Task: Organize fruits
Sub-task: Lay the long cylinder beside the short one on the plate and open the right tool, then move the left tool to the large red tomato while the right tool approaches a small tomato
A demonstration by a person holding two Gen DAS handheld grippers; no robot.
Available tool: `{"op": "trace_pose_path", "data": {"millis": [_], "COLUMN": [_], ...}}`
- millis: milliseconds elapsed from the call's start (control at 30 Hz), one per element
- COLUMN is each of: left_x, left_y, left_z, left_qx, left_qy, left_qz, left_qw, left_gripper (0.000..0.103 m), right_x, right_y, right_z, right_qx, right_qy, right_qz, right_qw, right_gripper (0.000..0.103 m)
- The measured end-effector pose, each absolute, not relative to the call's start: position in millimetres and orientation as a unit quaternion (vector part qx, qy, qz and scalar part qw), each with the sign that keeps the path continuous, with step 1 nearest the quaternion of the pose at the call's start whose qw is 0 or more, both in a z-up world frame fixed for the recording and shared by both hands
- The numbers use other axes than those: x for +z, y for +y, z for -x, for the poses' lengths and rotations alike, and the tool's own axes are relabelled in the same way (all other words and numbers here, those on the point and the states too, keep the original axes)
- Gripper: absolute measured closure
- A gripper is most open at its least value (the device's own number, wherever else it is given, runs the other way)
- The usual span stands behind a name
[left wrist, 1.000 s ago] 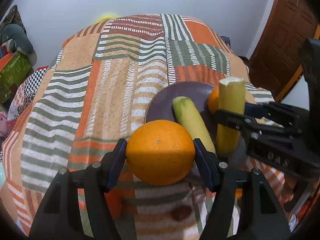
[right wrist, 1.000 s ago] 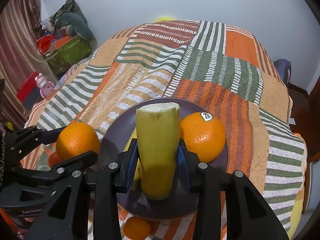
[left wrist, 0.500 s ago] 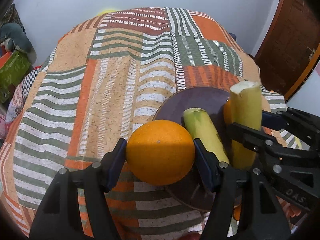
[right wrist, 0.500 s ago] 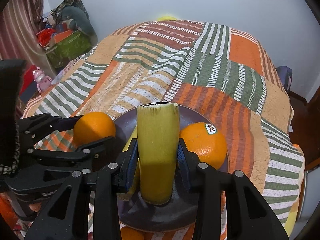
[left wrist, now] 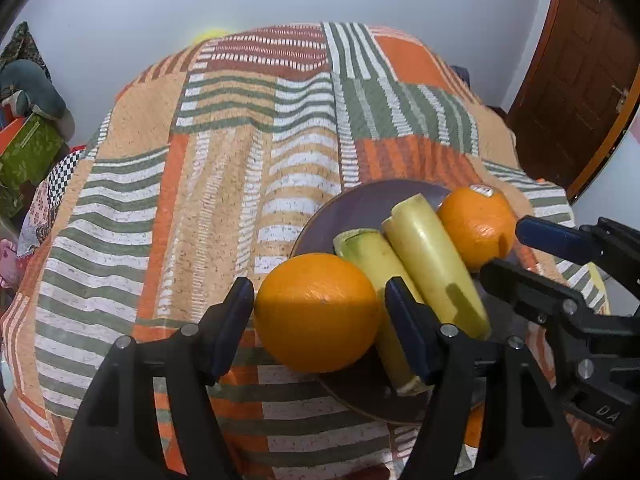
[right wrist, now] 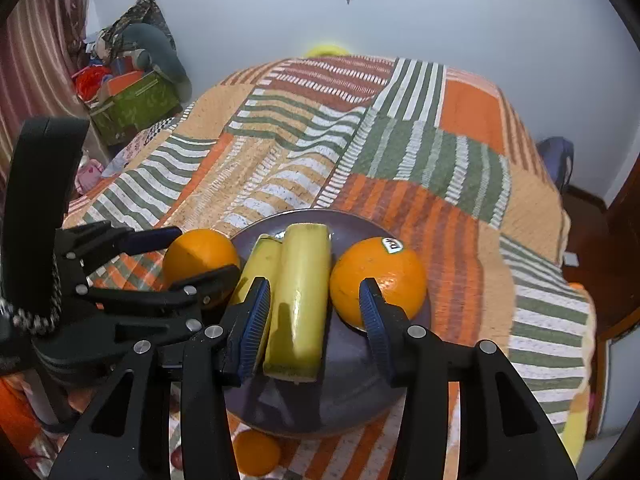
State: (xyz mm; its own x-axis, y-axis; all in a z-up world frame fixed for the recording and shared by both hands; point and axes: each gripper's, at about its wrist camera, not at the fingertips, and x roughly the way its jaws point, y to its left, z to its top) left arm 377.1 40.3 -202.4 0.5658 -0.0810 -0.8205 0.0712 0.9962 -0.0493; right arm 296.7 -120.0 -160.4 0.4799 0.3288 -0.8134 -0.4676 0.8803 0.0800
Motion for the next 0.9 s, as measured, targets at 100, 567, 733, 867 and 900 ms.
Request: {"op": "trace_pose_path", "data": {"millis": [100,567,733,867,900], "left_x": [-190.1,-129.3,-120.6,-128.4,-132.3], "left_y": [37.8,49.1,60.5,73.9,77.9], "left_z": [-366.9,-278.8,-248.1,-234.2,-231.8], "left_qx": [-0.05,-0.044,-0.035,-0.025,-0.023], "left_qy": [0.452,0.393,0.387,0.4,0.406], "left_qz": [0.0,-0.023,-0.028,-0.025,-0.021], "left_qw": [0.891,0.918,0.921,0.916,0.913], "left_gripper": [0.034,0.02,0.006,0.003,0.003], "right_x": [-153.2,-107.2,-107.8,-116.0,-118.7], "right_y": [-123.7,-152.2,-157.4,-158.6,-159.0], "right_z": [-290.3,-238.6,-222.0,-210.6,-207.2], "right_qx": [0.233,0.206,0.201,0.197,0.195], "right_qy": [0.448,0.4,0.406,0.422,0.426], "right_qz": [0.076,0.07,0.064,0.06,0.06], "right_qw": [0.86,0.89,0.889,0.883,0.881], "right_gripper": [0.06,0.036,0.031,0.031,0.031]}}
